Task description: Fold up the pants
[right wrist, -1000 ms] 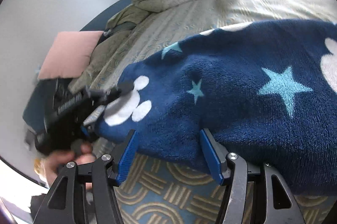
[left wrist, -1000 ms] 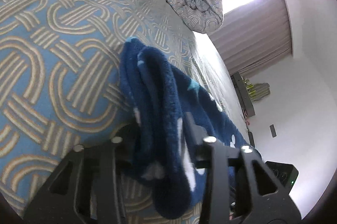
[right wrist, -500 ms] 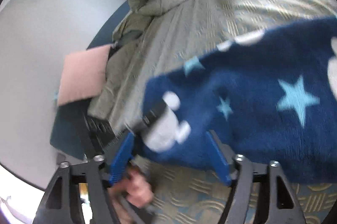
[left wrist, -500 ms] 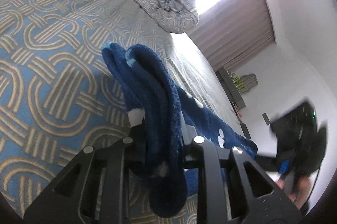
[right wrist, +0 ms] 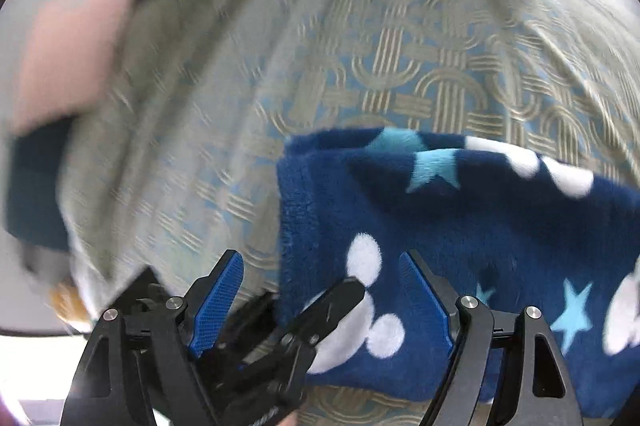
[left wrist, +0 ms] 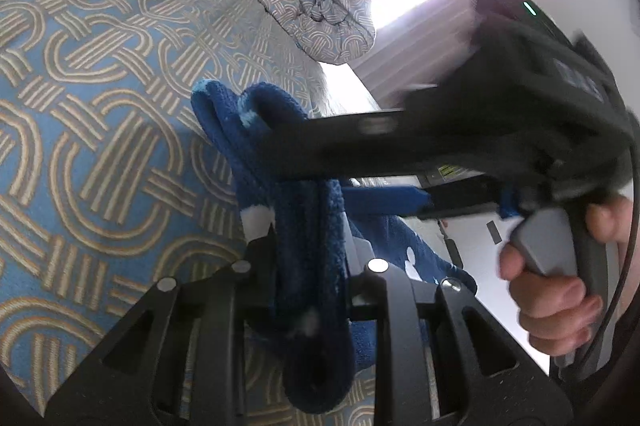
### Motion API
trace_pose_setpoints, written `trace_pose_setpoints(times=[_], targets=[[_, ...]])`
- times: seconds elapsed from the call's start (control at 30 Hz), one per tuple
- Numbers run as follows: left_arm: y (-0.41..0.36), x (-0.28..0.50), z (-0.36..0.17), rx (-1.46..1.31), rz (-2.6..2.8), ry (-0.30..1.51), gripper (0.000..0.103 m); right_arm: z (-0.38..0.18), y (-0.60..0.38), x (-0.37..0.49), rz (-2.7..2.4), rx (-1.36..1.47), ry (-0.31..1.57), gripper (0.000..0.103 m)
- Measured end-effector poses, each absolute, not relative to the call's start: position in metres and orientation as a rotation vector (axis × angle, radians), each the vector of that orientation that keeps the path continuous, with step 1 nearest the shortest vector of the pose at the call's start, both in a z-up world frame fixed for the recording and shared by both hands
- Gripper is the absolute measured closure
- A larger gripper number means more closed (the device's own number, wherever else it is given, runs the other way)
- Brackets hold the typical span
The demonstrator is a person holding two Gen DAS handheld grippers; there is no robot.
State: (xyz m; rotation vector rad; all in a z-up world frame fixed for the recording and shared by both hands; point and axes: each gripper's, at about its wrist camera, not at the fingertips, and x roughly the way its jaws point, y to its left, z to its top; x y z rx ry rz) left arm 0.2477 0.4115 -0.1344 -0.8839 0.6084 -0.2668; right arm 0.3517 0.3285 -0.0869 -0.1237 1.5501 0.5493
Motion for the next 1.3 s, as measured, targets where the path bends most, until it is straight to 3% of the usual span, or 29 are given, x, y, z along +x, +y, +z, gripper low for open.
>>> trace_pose_setpoints(times=[0.23, 0.27, 0.3, 0.37, 0.4, 0.47, 0.53, 0.6, 0.67, 0.73, 0.8, 0.93, 1.3], targets=[[0.409, 0.242, -0.131, -0.882, -0.307, 0.583, 0.079, -0.114, 0.363, 0.345, 0.474, -0.389, 1.560, 0.022], [0.408, 0.241, -0.131, -0.877, -0.305, 0.586, 0.079, -0.117, 0.363, 0.344, 0.460, -0.409, 1.556, 0.028], [0.407, 0.241, -0.131, -0.875, -0.309, 0.589, 0.079, -0.119, 0.362, 0.343, 0.454, -0.412, 1.552, 0.048], [0.405, 0.242, -0.131, -0.877, -0.320, 0.595, 0.079, -0.123, 0.354, 0.344, 0.427, -0.392, 1.545, 0.072], [0.405, 0.241, -0.130, -0.874, -0.324, 0.590, 0.078, -0.123, 0.349, 0.344, 0.423, -0.378, 1.541, 0.078], [0.404, 0.239, -0.127, -0.872, -0.331, 0.581, 0.070, -0.118, 0.338, 0.346, 0.432, -0.334, 1.533, 0.081], [0.404, 0.237, -0.126, -0.873, -0.327, 0.576, 0.040, -0.109, 0.329, 0.345, 0.437, -0.300, 1.519, 0.083], [0.404, 0.236, -0.122, -0.881, -0.330, 0.566, 0.030, -0.096, 0.319, 0.346, 0.436, -0.289, 1.488, 0.085], [0.402, 0.233, -0.119, -0.885, -0.357, 0.549, 0.028, -0.079, 0.311, 0.348, 0.436, -0.263, 1.459, 0.085], [0.399, 0.231, -0.116, -0.879, -0.375, 0.538, 0.020, -0.065, 0.301, 0.350, 0.439, -0.229, 1.446, 0.085], [0.393, 0.232, -0.110, -0.851, -0.390, 0.533, 0.019, -0.046, 0.295, 0.356, 0.449, -0.187, 1.436, 0.086], [0.369, 0.231, -0.099, -0.768, -0.415, 0.545, 0.005, -0.015, 0.271, 0.364, 0.468, -0.041, 1.418, 0.086], [0.271, 0.257, -0.090, -0.627, -0.217, 0.662, 0.005, 0.029, 0.194, 0.377, 0.526, 0.296, 1.351, 0.086]])
